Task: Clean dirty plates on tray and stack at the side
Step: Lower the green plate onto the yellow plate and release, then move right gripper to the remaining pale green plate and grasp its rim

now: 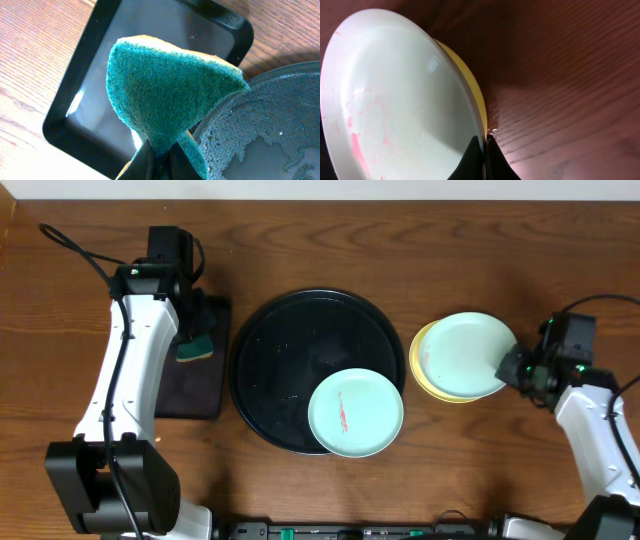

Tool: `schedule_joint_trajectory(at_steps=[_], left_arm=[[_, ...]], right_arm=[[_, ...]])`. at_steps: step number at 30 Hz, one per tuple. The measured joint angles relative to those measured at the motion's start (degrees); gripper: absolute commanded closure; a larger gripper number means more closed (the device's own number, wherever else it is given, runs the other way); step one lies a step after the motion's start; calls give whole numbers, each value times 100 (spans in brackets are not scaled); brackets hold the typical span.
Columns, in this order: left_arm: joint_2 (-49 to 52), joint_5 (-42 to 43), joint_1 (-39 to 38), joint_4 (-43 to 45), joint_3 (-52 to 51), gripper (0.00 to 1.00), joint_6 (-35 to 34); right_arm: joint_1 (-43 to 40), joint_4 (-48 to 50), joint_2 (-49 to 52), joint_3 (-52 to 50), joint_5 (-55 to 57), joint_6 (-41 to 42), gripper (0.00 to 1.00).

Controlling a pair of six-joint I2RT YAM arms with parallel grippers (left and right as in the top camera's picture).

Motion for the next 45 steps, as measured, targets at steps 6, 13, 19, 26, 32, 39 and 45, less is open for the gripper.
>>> schedule_joint_trajectory(at_steps=[6, 13, 19, 26, 32, 39, 45], left_arm=[[0, 0, 0, 0, 0, 93, 0], [0, 0, 0, 0, 0, 93, 0], [0, 0, 0, 0, 0, 93, 0], [0, 0, 0, 2, 0, 92, 0], [0, 0, 0, 0, 0, 93, 0], [0, 0, 0, 0, 0, 92, 0], [0, 0, 0, -26, 0, 92, 0]], right_arm=[[229, 295, 0, -380, -70, 166, 82], [343, 240, 0, -391, -72, 243, 69], [813, -494, 2, 184, -308, -142, 64], [1655, -822, 0, 798, -1110, -546, 58], [2299, -1283, 273, 796, -1464, -619, 59], [2820, -1388, 1073, 796, -1858, -614, 65], [3056, -1410, 1451, 796, -1978, -466, 82]])
